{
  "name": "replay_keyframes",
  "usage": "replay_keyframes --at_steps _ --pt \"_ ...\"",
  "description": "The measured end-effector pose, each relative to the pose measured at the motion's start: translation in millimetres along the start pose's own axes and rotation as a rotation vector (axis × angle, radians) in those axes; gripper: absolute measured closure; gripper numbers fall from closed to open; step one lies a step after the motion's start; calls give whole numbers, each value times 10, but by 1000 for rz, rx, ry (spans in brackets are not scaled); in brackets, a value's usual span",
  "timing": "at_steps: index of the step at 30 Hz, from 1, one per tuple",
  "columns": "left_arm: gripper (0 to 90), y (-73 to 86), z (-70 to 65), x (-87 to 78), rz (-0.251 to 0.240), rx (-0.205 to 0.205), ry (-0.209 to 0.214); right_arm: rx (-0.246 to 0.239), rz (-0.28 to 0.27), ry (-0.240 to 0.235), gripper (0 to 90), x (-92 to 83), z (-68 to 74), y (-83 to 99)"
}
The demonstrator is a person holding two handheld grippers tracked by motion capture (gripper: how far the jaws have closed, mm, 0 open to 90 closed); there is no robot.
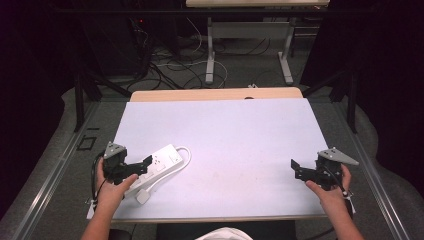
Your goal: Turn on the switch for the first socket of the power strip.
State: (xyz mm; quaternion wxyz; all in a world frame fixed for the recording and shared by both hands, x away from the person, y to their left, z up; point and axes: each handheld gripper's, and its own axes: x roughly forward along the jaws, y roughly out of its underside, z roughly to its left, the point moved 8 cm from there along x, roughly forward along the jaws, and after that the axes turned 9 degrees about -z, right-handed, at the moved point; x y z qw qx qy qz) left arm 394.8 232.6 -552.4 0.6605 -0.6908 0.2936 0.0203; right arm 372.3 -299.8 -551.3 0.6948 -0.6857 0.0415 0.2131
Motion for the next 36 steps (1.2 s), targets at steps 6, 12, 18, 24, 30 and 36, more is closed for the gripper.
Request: replay_keyframes --at_steps 6,12,18,24,30,36 --pt "9 -2 -18 0 10 12 3 27 1 -9 4 -14 28 58" --pt "14 -21 -28 26 25 17 11 10 -5 -6 37 -36 51 65" --pt "24 -48 -61 79 18 27 10 3 -15 7 59 -64 29 68" --pt "25 -96 -83 87 10 49 6 32 -7 10 64 -86 -1 99" --pt "24 -148 -68 65 8 71 9 40 -15 21 65 -116 -15 84" --pt "28 -171 -60 83 29 88 8 41 -16 19 75 -85 -12 96"
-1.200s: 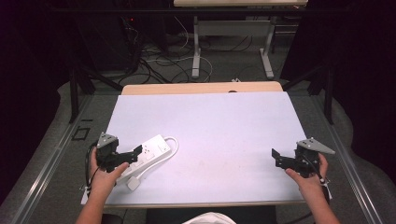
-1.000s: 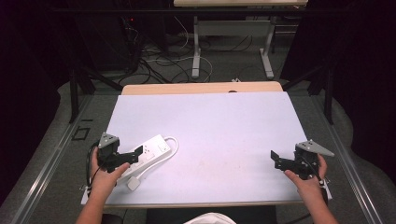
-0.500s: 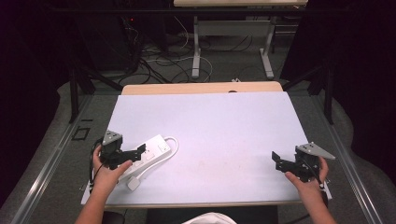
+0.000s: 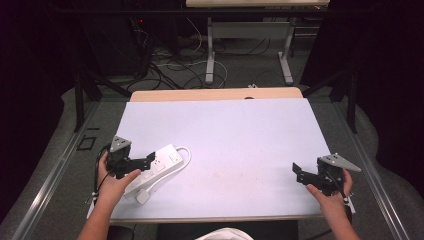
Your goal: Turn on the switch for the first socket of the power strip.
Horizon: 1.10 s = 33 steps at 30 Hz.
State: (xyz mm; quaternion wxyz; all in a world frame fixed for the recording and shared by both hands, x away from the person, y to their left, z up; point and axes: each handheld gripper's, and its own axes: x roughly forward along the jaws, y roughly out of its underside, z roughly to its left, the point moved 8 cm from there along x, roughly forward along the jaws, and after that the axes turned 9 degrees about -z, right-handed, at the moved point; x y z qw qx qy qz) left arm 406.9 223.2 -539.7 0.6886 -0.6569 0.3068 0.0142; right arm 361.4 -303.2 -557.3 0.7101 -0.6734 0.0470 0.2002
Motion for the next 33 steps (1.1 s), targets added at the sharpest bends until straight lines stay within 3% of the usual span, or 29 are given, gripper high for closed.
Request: replay_keyframes --at_steps 1,2,10,11,18,24,33 --pt "38 -9 1 -6 1 3 0 3 -27 6 81 21 0 -14" --pt "68 -16 3 -16 5 6 -1 7 3 -2 83 -14 2 -7" --pt "222 -121 45 -68 15 22 0 32 -3 -7 102 0 -5 -5" --pt "238 -135 51 -73 17 20 3 30 16 -7 106 -21 -6 2" --pt "299 -171 53 -77 62 18 23 37 10 -1 116 -17 -8 1" --pt "336 -191 -38 -33 106 -33 73 52 3 3 126 -18 -2 -2" --pt "376 -281 -111 -47 168 -24 113 39 6 7 133 -29 -15 -5"
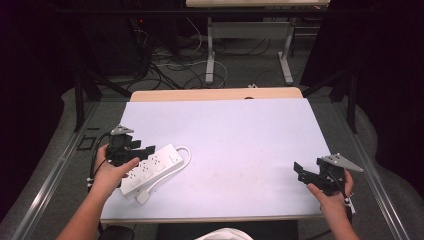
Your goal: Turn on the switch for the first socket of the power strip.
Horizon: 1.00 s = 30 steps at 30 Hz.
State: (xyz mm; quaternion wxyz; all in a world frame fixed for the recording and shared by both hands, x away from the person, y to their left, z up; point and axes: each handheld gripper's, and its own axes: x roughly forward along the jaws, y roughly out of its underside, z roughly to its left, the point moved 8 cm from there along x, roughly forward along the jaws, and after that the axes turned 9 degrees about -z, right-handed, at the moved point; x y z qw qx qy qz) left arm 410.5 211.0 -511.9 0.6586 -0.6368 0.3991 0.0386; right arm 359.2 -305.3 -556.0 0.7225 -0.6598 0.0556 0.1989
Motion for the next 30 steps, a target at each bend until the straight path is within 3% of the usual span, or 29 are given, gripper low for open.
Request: replay_keyframes --at_steps 6,10,15,16,18,21,22,29,30 --pt "413 -15 -73 7 49 -29 25 -2 -5 1 139 -3 -4 -7" --pt "439 -23 -92 8 88 -14 27 1 3 3 140 -9 -3 -2" --pt "490 -31 -120 10 121 -64 42 -2 -3 0 143 -2 1 -3" --pt "501 -30 -119 16 122 -78 26 3 -37 6 143 27 1 -17" --pt "517 -23 -113 25 136 -89 23 3 -5 1 143 -1 -2 -3" --pt "550 2 -107 36 171 -93 38 10 0 3 144 -4 -6 1" --pt "556 10 -118 42 175 -112 37 13 2 5 144 -7 -8 0" --pt "633 14 -128 59 209 -124 28 31 -3 15 146 -20 -43 -15" --pt "646 11 -133 53 224 -127 35 55 -2 25 146 -21 -36 -11"
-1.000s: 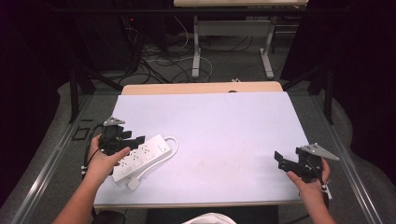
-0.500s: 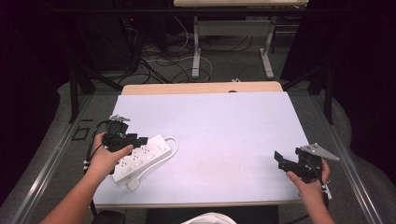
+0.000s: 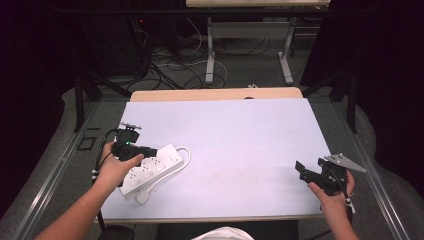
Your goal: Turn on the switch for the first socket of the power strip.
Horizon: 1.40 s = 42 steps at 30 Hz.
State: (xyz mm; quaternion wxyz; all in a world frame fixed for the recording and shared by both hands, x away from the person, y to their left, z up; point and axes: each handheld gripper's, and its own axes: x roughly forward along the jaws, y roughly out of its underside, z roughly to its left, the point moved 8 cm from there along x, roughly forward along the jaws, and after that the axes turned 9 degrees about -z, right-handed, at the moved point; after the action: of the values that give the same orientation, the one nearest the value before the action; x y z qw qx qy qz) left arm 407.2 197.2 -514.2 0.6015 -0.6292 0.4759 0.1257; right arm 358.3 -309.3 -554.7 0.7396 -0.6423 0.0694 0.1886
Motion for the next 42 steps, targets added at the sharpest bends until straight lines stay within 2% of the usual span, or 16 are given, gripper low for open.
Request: replay_keyframes --at_steps 1,3,4,7,8,14,21,23,24,25,29,32,33,35,38,42 --pt "652 -8 -3 9 -9 -3 -7 -11 -1 -2 147 2 -15 -2" --pt "668 -15 -3 1 13 -1 -2 -7 -1 -3 147 4 -16 0" --pt "683 -23 -9 5 11 -15 -11 -6 -1 0 148 5 -15 -1" --pt "703 -30 -21 10 23 -7 -20 2 -5 2 148 1 -2 -7" --pt "712 -26 -23 11 31 -2 -29 -11 -9 4 148 0 -10 -14" --pt "752 4 -59 64 56 16 -48 -20 -3 4 148 2 7 -6" --pt "780 41 -92 122 103 29 -47 -11 -1 -3 148 16 35 7" --pt "790 51 -107 148 104 29 -51 -25 1 -10 148 22 38 10" --pt "798 57 -106 154 114 45 -50 -28 1 -7 148 22 38 13" --pt "803 64 -120 167 119 36 -53 -24 6 -7 147 19 44 17" --pt "825 82 -116 218 143 50 -62 -24 10 -15 145 26 62 30" --pt "835 94 -124 273 155 31 -58 -30 13 -18 141 29 70 39" --pt "842 93 -121 290 155 33 -56 -22 16 -18 134 28 82 42" --pt "857 84 -126 311 156 31 -52 -42 8 -22 120 31 74 32" --pt "867 74 -140 345 151 22 -49 -42 0 -18 96 52 93 39" --pt "875 88 -141 407 159 14 -44 -64 21 -32 44 61 104 66"
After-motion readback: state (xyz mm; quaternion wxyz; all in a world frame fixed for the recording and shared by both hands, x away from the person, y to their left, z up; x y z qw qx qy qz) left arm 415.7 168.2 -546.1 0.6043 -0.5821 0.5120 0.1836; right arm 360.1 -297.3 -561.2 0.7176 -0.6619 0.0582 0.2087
